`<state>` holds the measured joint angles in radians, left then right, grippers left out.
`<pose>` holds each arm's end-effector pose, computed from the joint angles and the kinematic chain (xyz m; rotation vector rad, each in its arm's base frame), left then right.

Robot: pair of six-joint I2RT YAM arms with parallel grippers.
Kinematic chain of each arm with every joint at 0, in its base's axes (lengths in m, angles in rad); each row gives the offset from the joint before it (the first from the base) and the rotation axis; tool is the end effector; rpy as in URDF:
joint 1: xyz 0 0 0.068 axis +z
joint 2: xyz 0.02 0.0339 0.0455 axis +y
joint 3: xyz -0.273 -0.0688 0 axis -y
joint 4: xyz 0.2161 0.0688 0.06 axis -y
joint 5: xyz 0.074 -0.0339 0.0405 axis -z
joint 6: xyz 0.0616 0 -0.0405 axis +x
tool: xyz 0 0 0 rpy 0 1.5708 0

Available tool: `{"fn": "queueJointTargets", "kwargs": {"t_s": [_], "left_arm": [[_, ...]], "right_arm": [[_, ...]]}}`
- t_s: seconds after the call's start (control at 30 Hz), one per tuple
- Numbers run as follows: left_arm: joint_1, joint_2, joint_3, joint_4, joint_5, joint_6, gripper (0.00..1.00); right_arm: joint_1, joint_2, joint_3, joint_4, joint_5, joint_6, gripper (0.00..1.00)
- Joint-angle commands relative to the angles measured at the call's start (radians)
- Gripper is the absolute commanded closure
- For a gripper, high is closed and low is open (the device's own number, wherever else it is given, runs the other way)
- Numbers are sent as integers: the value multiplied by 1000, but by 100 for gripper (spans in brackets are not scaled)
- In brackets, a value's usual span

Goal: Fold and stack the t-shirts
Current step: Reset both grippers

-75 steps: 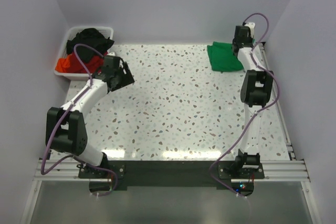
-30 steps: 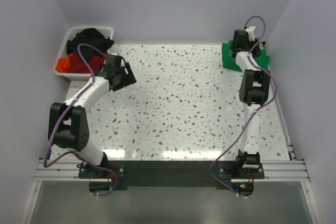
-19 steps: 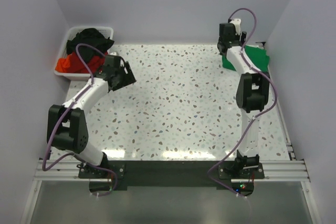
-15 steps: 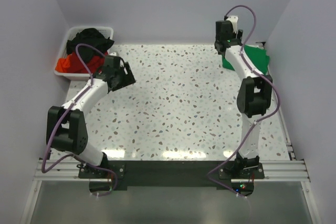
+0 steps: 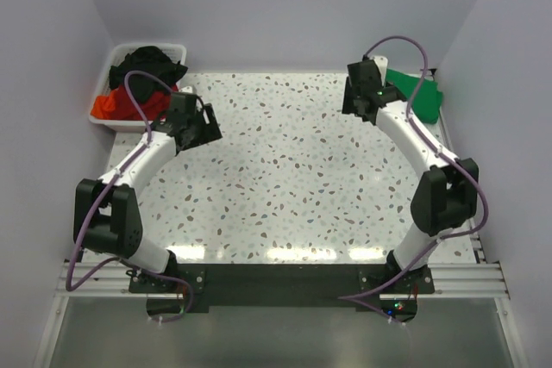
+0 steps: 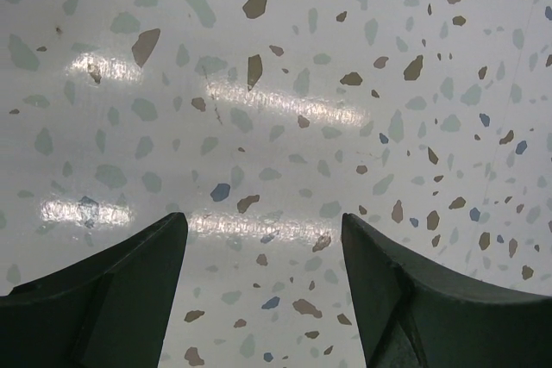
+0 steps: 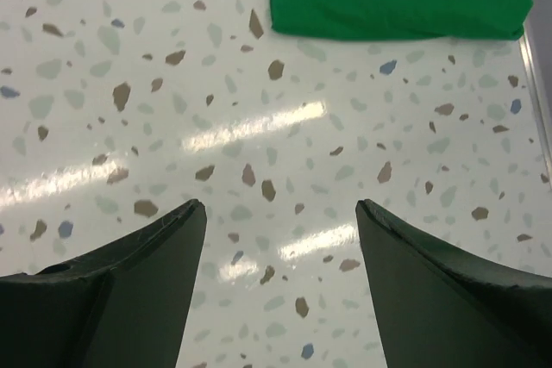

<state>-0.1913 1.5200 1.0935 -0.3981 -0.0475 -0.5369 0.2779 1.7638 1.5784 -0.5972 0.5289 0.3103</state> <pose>0.3144 -0.0579 0.2519 -0.4370 2.3735 -0.2828 0.3797 0.0760 0.3109 0.2871 2.2248 -0.3090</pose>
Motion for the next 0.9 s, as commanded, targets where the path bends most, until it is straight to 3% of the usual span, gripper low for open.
{"fn": "queueJointTargets", "kwargs": {"t_s": [0.0,0.47,0.87], "left_arm": [[-13,-49,17,-4,2,46,23],[-43,-60,39,-21,-75,109,23],[-99,-70,26,5,-64,109,23]], "right_arm": [[75,-162,-116,-85,-38,108,25],[266,-464,-348,-164,-52,233,25],[418,-466,-336,-165,2,283,25]]}}
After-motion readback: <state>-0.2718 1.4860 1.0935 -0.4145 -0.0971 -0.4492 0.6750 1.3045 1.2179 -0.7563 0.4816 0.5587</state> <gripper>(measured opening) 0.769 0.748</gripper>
